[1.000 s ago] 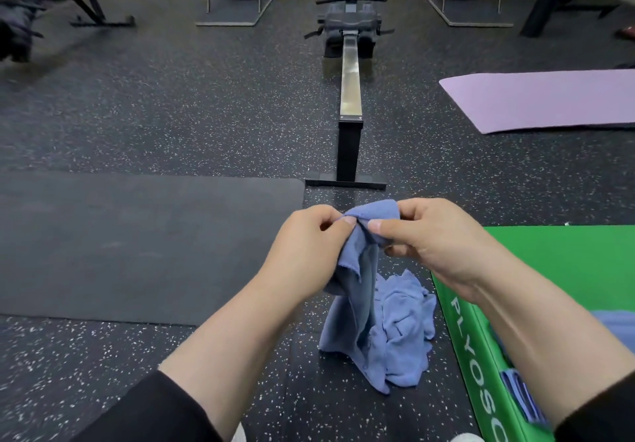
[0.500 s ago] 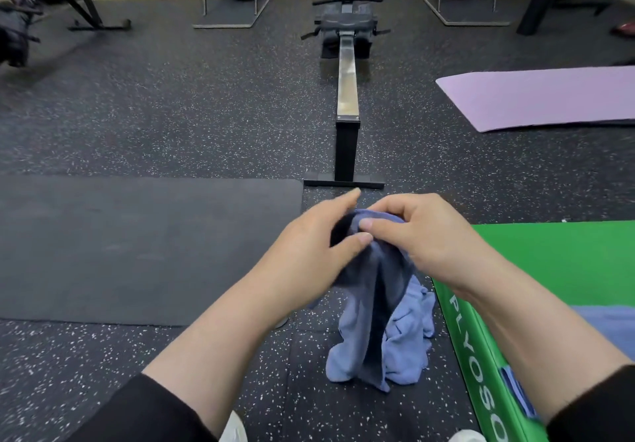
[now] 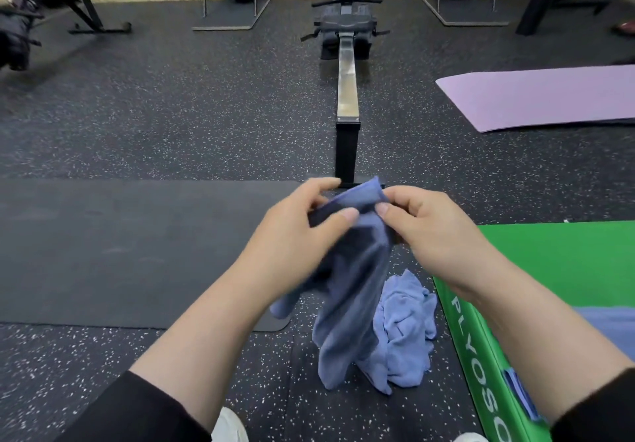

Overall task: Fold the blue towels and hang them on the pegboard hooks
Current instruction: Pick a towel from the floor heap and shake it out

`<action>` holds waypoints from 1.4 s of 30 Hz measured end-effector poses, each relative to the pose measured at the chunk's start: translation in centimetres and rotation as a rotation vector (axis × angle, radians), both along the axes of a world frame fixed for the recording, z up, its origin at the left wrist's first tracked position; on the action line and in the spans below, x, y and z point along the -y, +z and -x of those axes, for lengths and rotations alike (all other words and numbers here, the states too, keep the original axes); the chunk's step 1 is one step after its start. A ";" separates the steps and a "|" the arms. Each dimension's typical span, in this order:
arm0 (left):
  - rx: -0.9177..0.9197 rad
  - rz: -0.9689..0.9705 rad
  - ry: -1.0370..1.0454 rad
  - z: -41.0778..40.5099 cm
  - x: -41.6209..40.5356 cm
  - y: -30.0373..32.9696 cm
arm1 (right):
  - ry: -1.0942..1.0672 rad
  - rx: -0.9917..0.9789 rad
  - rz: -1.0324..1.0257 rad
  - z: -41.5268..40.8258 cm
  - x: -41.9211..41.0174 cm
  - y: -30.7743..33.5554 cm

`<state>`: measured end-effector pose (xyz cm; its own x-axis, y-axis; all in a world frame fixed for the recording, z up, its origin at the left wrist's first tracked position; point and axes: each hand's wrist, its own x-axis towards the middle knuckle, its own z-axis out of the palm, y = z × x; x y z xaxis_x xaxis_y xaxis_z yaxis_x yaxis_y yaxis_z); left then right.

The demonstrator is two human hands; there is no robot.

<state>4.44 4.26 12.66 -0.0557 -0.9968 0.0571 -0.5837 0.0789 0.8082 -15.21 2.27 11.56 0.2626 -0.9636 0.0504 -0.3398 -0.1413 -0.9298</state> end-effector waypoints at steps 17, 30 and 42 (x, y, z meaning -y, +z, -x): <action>-0.242 0.326 0.389 -3.6 2.1 1.1 | 0.029 -0.149 -0.064 -0.1 0.0 -0.5; 0.255 0.061 -0.096 0.6 -0.3 -0.1 | 0.052 -0.006 -0.026 -1.5 -0.9 0.4; 0.216 0.161 0.258 -2.8 0.3 1.3 | -0.019 -0.177 0.033 -0.9 -0.4 -0.2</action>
<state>7.25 3.98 13.93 0.1685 -0.9588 0.2287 -0.7564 0.0230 0.6537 -14.28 2.67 11.35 0.2518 -0.9671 0.0363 -0.5006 -0.1623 -0.8503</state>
